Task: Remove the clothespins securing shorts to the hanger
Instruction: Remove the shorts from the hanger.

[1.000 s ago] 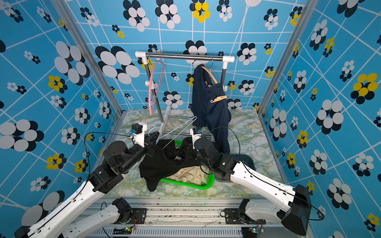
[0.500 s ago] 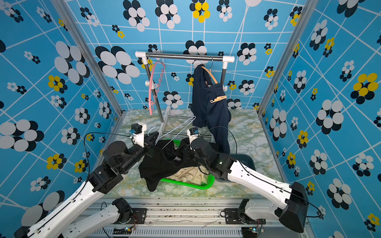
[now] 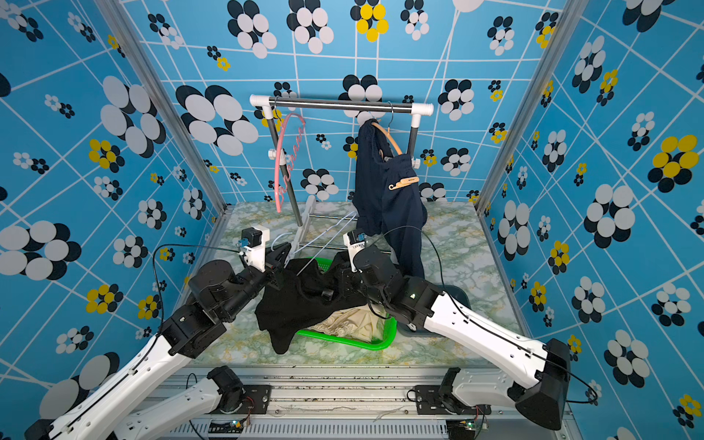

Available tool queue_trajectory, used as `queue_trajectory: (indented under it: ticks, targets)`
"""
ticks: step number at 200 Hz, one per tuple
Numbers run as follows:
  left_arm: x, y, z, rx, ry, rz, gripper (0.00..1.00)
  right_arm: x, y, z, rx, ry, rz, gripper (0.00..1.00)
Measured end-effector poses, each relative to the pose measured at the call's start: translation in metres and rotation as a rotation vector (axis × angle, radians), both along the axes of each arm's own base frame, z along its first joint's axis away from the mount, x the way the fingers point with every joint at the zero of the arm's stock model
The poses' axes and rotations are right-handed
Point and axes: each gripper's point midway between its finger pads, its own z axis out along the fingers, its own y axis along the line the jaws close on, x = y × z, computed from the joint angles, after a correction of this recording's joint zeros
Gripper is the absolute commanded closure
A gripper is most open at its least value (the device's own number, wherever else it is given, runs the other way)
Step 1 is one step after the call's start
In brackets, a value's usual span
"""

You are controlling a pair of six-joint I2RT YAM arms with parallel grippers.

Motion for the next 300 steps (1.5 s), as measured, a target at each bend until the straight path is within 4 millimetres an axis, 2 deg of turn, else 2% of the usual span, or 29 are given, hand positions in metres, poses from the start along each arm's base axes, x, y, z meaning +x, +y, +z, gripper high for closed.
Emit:
queue_trajectory:
  ticks: [24,37,78,99,118,136,203,237,275,300]
  targets:
    - [-0.001,0.004,0.01,-0.013,-0.02,0.014,1.0,-0.009,0.021,0.037,0.023,-0.058,0.077,1.0]
    - [-0.002,0.008,0.016,-0.021,-0.032,0.023,1.0,-0.016,0.034,0.049,0.018,-0.082,0.121,1.0]
    - [-0.006,0.016,0.026,-0.037,-0.052,0.042,1.0,-0.036,0.059,0.073,-0.033,-0.13,0.222,1.0]
    - [-0.006,0.016,0.027,-0.039,-0.054,0.041,1.0,-0.042,0.06,0.083,-0.037,-0.152,0.244,1.0]
    - [-0.006,0.016,0.027,-0.039,-0.054,0.041,1.0,-0.043,0.059,0.081,-0.045,-0.154,0.24,1.0]
    - [-0.005,0.015,0.026,-0.036,-0.05,0.041,1.0,-0.039,0.053,0.066,-0.081,-0.146,0.211,1.0]
    - [0.0,0.002,0.018,-0.013,-0.017,-0.006,1.0,-0.015,0.006,-0.021,-0.274,-0.033,-0.001,1.0]
    - [0.002,-0.009,0.011,0.001,0.012,-0.052,1.0,0.002,-0.025,-0.066,-0.332,0.064,-0.123,1.0]
    - [0.008,-0.025,-0.002,0.037,0.073,-0.105,1.0,0.019,-0.069,-0.121,-0.385,0.186,-0.272,1.0]
    - [0.011,-0.035,-0.01,0.049,0.107,-0.137,1.0,0.024,-0.091,-0.141,-0.398,0.235,-0.339,1.0]
